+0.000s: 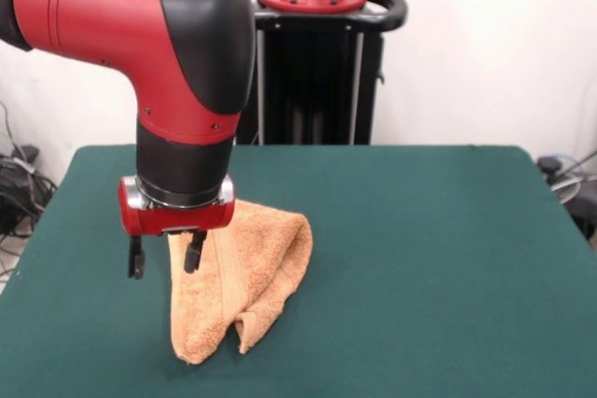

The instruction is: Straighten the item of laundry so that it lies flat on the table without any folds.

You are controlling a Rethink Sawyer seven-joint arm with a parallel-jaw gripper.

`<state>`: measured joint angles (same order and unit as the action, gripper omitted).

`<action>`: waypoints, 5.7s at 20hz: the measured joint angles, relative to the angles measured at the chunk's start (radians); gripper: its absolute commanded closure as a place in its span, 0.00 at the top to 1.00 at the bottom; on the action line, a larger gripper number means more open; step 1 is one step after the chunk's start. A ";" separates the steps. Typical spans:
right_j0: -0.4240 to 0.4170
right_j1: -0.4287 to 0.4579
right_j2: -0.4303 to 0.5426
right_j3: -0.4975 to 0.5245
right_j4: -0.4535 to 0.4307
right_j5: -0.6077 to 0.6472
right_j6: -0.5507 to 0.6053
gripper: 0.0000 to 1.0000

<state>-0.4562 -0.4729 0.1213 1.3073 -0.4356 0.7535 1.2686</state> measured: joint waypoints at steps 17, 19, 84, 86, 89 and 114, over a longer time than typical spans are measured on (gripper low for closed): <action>-0.006 0.038 0.027 0.006 0.000 0.000 0.000 1.00; -0.006 0.040 0.028 0.006 0.000 0.000 0.000 1.00; 0.039 0.180 0.071 -0.178 0.122 0.140 0.000 1.00; 0.043 0.183 0.071 -0.186 0.122 0.140 0.000 1.00; 0.052 0.190 0.071 -0.202 0.122 0.140 0.000 1.00; 0.099 0.215 0.071 -0.222 0.121 0.140 0.000 1.00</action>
<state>-0.3573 -0.2583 0.1918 1.0852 -0.3145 0.8938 1.2686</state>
